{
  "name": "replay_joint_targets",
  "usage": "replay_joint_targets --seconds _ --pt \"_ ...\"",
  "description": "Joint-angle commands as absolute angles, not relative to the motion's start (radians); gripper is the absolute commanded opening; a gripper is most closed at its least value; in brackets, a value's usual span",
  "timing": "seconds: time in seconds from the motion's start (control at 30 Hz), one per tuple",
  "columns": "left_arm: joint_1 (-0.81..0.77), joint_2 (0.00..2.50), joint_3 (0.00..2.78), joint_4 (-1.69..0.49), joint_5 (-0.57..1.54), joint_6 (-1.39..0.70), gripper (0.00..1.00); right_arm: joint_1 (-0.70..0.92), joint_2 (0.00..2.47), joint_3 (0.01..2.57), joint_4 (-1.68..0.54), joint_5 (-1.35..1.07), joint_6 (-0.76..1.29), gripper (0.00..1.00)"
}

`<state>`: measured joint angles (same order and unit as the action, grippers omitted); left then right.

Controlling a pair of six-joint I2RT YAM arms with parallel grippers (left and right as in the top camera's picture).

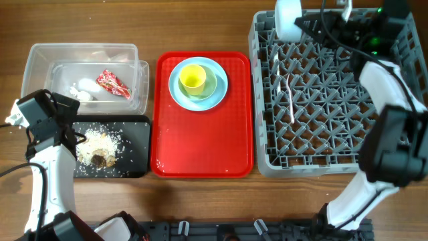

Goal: Sort waste into correct bins and load items into the dishwasher rack
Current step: 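Lift the blue bowl and place it upside down in the rack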

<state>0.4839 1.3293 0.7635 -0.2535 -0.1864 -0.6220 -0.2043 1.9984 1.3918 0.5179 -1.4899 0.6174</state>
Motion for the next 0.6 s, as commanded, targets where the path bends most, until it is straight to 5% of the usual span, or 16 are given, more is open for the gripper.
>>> replay_joint_targets --seconds 0.0,0.47,0.57 --pt "0.488 1.318 0.774 -0.251 -0.192 -0.606 1.00 -0.216 2.098 1.397 0.620 -1.559 0.801 0.04" --pt "0.488 1.318 0.774 -0.251 -0.192 -0.606 1.00 -0.302 2.189 1.396 0.611 -1.539 0.813 0.05" --pt "0.488 1.318 0.774 -0.251 -0.192 -0.606 1.00 -0.321 2.189 1.396 0.606 -1.539 0.812 0.14"
